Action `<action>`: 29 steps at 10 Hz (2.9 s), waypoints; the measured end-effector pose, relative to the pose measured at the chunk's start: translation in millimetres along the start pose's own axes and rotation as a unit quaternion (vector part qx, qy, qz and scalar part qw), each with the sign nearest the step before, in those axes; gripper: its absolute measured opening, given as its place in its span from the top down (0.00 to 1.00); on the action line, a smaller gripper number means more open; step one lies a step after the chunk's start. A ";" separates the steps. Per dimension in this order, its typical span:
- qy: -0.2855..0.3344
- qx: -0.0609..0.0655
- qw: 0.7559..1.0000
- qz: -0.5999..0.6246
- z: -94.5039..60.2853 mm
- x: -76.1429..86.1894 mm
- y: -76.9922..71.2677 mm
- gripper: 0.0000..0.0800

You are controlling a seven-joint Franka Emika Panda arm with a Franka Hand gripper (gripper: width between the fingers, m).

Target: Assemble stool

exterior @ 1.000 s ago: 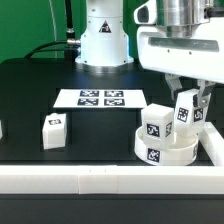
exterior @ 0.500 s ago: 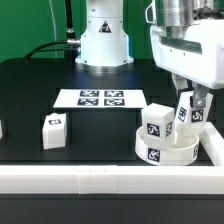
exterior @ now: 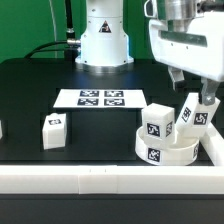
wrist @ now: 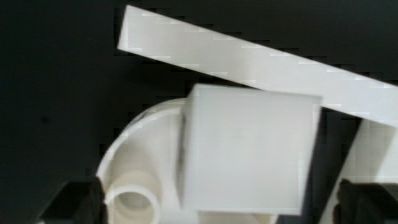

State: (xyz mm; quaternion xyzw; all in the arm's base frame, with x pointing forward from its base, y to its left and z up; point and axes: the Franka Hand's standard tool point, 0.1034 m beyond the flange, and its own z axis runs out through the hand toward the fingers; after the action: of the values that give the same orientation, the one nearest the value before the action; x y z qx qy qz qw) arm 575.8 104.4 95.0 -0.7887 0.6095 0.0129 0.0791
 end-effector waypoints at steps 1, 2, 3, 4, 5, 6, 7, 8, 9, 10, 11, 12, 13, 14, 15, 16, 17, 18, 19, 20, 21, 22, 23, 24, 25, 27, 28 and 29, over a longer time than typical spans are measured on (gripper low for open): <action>0.000 -0.002 1.000 -0.002 2.5 0.4 1.2 0.19; 0.000 -0.003 1.000 -0.020 3.2 0.6 1.7 0.19; 0.000 -0.003 1.000 -0.020 3.2 0.4 1.7 0.19; 0.000 -0.004 1.000 -0.023 3.5 0.3 1.9 0.19; 0.004 -0.019 0.994 -0.108 3.7 -1.6 3.9 0.19; 0.006 -0.021 0.985 -0.170 2.2 -1.8 2.5 0.19; 0.007 -0.022 0.974 -0.224 0.5 -1.7 1.6 0.19; 0.007 -0.021 0.965 -0.262 -0.9 -1.9 0.6 0.19; 0.007 -0.022 0.957 -0.289 -0.1 -1.2 1.2 0.19; 0.006 -0.023 0.945 -0.326 0.1 -0.6 1.4 0.19; 0.005 -0.023 0.935 -0.354 0.1 -0.4 1.5 0.19; 0.006 -0.024 0.924 -0.383 0.2 -0.7 1.5 0.19; 0.011 -0.032 0.891 -0.453 0.3 -1.9 1.7 0.19; 0.011 -0.034 0.867 -0.497 0.6 -3.1 1.7 0.19; 0.009 -0.034 0.850 -0.526 0.6 -4.8 1.5 0.19; 0.011 -0.039 0.812 -0.582 0.3 -7.7 1.1 0.19; 0.010 -0.043 0.779 -0.625 0.4 -10.0 1.0 0.19; 0.009 -0.044 0.756 -0.653 0.6 -8.3 1.3 0.19; 0.008 -0.046 0.719 -0.693 0.5 -5.8 1.6 0.19; 0.007 -0.048 0.703 -0.710 0.5 -4.9 1.8 0.19; 0.007 -0.050 0.675 -0.737 0.4 -3.0 2.1 0.19; 0.007 -0.053 0.645 -0.762 0.3 -2.5 2.1 0.19; 0.015 -0.064 0.583 -0.810 -0.3 -3.0 -0.3 0.19; 0.022 -0.067 0.524 -0.849 -1.2 -0.4 -2.9 0.19; 0.019 -0.072 0.473 -0.878 -1.6 2.8 -3.2 0.19; 0.017 -0.081 0.413 -0.907 -1.8 6.2 -2.9 0.19; 0.014 -0.086 0.376 -0.923 -2.1 8.8 -2.7 0.19; 0.013 -0.089 0.351 -0.932 -2.3 10.9 -2.4 0.19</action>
Offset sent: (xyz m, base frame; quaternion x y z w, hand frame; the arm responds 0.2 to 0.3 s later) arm 0.0000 0.0000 0.0000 0.0000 0.0000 0.0000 1.0000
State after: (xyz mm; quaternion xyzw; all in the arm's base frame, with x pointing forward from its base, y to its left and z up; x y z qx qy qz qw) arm 580.7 94.2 96.2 -0.8519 -0.5217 -0.0249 -0.0385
